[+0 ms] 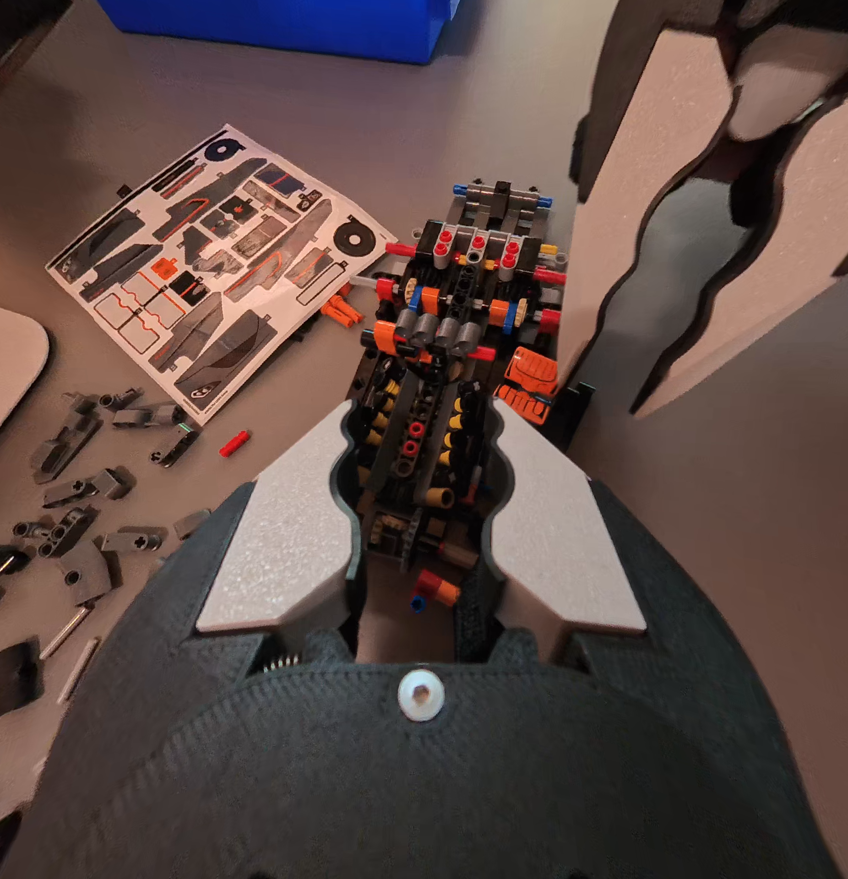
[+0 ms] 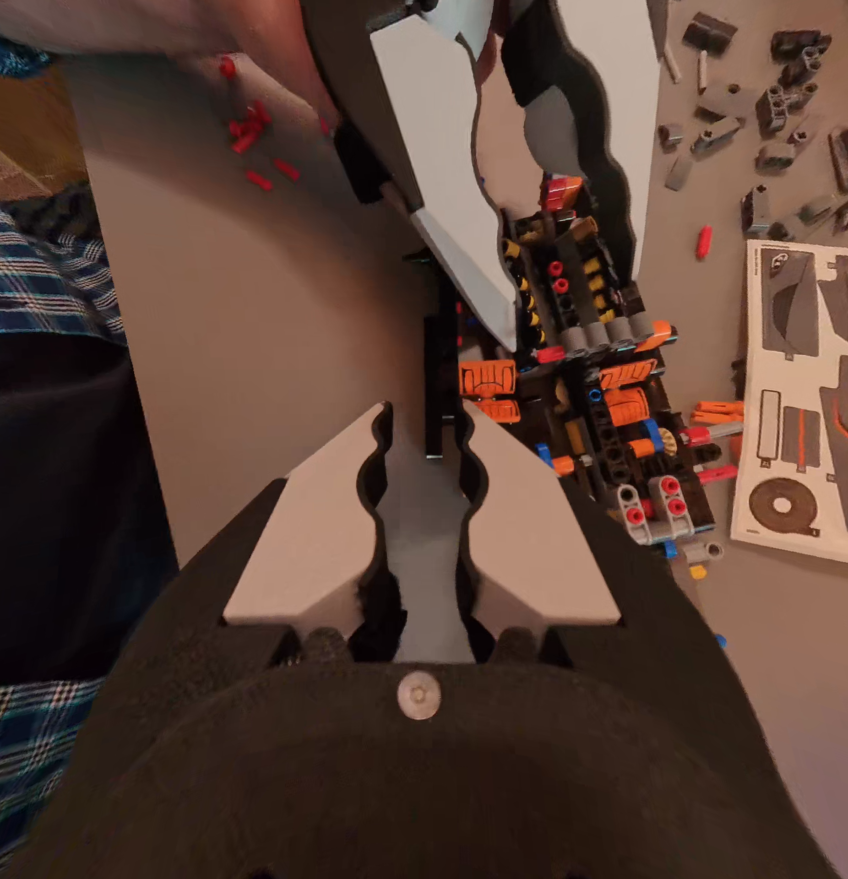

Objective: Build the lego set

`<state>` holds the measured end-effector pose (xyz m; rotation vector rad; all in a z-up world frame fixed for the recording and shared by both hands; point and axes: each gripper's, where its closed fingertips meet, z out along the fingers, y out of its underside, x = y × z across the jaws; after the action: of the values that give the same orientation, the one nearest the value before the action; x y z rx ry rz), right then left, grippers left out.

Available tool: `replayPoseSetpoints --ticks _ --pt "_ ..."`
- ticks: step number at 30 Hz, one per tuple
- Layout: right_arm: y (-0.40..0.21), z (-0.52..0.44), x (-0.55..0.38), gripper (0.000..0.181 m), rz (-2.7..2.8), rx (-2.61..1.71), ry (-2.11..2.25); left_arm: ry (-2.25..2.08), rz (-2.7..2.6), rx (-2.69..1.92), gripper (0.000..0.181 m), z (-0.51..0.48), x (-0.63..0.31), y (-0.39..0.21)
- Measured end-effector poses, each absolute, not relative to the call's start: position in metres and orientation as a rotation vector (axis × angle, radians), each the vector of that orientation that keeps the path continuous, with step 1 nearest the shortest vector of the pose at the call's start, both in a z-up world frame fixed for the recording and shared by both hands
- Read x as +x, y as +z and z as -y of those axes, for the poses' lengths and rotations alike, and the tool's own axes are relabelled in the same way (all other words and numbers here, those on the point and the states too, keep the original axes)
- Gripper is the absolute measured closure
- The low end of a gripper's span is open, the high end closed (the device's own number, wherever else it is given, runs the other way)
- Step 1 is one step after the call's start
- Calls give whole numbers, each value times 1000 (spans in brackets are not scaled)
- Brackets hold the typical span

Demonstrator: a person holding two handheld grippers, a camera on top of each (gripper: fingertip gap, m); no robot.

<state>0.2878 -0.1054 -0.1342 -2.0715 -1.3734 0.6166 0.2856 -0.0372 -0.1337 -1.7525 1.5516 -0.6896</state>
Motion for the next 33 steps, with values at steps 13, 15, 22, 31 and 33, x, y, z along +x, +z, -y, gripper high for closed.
replayPoseSetpoints --ticks 13,15,22,31,33 --pt "-128 83 303 152 1300 -2051 544 -523 -1715 -1601 142 93 272 -113" --pt "-132 81 301 153 1307 -2058 539 -496 -1741 -1602 145 95 275 -124" --pt "-140 80 299 159 1331 -2097 586 -436 -1796 -1617 160 92 281 -149" --pt "-140 81 299 159 1318 -2077 638 -429 -1805 -1566 168 88 284 -151" --pt "-140 81 299 160 1331 -2071 614 -413 -1812 -1536 169 89 284 -152"
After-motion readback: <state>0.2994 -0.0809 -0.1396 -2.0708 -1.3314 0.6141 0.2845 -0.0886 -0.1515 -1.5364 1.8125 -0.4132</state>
